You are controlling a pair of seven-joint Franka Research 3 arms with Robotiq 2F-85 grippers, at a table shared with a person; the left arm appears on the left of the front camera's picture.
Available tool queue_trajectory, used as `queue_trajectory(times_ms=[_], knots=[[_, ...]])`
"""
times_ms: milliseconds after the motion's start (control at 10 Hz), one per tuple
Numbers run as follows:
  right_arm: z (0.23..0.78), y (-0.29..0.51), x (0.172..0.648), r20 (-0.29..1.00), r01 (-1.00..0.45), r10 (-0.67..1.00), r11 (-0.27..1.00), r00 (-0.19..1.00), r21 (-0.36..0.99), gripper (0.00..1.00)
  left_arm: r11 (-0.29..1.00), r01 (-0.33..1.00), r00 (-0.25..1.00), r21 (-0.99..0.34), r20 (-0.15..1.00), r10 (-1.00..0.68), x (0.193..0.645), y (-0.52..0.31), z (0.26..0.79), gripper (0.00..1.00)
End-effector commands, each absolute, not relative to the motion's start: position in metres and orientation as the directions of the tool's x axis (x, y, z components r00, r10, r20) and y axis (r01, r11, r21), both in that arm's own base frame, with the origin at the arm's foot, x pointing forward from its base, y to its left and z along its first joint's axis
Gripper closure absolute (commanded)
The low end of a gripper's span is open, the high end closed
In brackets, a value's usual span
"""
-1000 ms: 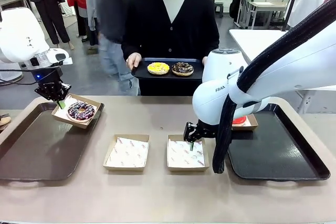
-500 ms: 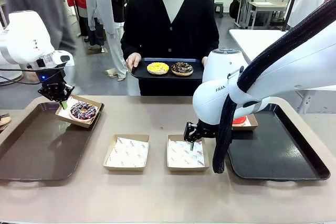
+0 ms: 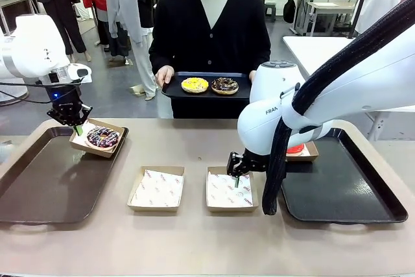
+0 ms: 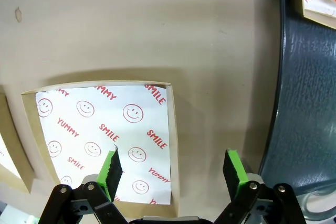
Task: Individually package the donuts and arrange them on the tray.
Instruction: Place the picked Paper togo box on the Handle tray while simultaneously picking up another Paper togo box from the table with the other hand.
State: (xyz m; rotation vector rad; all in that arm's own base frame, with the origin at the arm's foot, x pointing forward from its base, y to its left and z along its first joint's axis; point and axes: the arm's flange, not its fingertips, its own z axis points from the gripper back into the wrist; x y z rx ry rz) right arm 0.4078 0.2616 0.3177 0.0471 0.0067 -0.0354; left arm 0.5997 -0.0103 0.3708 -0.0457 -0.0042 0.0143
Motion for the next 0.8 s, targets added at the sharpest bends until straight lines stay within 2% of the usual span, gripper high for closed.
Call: queue_trajectory(times_ms=[0,100,200,300,400,500,600,700], knots=[[0.3125,0.2671,0.4116,0.024,0.050,-0.050,0.998,0.998,0.029,0.00,0.999,-0.028,1.000,-0.034,-0.009,0.028,0.6049,-0.0140,0.3737,0.99],[0.3118,0.2670,0.4113,0.030,0.044,-0.045,0.999,0.999,0.030,0.52,0.999,-0.034,0.999,-0.029,-0.021,0.033,0.6053,-0.0140,0.3730,0.99],[0.3114,0.2667,0.4112,0.029,0.044,-0.045,0.998,0.999,0.032,0.59,0.999,-0.035,0.999,-0.029,-0.030,0.034,0.6055,-0.0146,0.3716,1.00],[0.3113,0.2666,0.4110,0.028,0.049,-0.050,0.998,0.998,0.033,1.00,0.999,-0.036,0.999,-0.029,-0.034,0.035,0.6051,-0.0159,0.3707,1.00],[0.3111,0.2666,0.4107,0.030,0.049,-0.050,0.998,0.998,0.032,1.00,0.999,-0.032,0.999,-0.035,-0.032,0.031,0.6049,-0.0166,0.3705,1.00],[0.3110,0.2665,0.4106,0.030,0.052,-0.053,0.998,0.998,0.033,0.76,0.999,-0.030,0.999,-0.038,-0.030,0.029,0.6044,-0.0164,0.3700,0.41],[0.3107,0.2664,0.4104,0.029,0.054,-0.055,0.998,0.998,0.034,0.87,0.999,-0.030,0.999,-0.039,-0.030,0.029,0.6039,-0.0160,0.3700,0.41],[0.3106,0.2661,0.4104,0.028,0.055,-0.056,0.998,0.998,0.035,1.00,0.999,-0.028,0.999,-0.039,-0.029,0.026,0.6038,-0.0158,0.3701,0.00]])
